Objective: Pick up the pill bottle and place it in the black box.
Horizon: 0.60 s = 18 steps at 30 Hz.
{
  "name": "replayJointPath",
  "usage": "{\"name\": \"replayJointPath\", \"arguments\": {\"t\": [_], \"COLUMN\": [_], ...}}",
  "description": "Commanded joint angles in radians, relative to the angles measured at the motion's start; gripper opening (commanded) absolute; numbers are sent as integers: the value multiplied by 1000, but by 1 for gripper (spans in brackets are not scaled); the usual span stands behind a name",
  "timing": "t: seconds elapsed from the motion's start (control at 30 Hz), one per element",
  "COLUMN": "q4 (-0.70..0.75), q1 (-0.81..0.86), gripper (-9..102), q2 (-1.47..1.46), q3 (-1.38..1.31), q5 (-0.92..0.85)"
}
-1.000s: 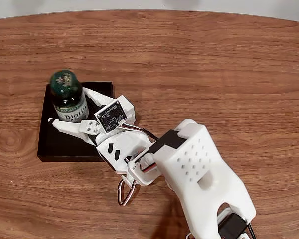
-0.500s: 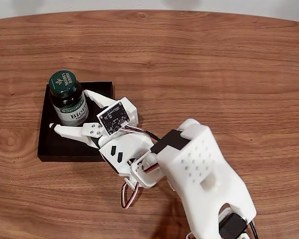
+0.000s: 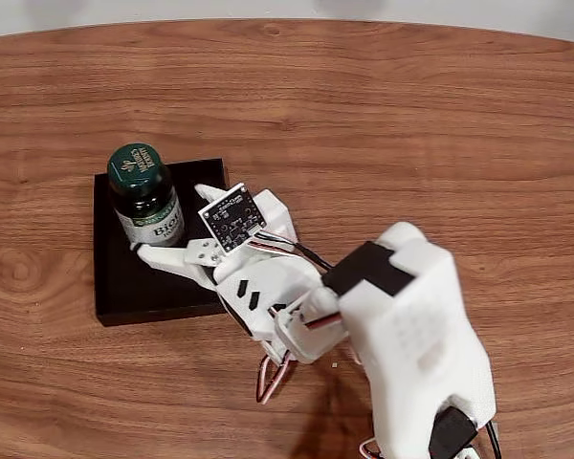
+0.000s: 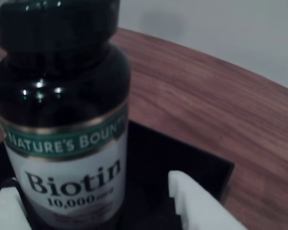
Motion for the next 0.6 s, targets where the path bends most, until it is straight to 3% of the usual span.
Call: {"name": "replayJointPath", "arguments": {"t": [0.0, 0.57], "q4": [32, 360], "q1": [26, 175], "gripper": [35, 28], "q2": [176, 736], "q3": [52, 387], "q5": [20, 78]}}
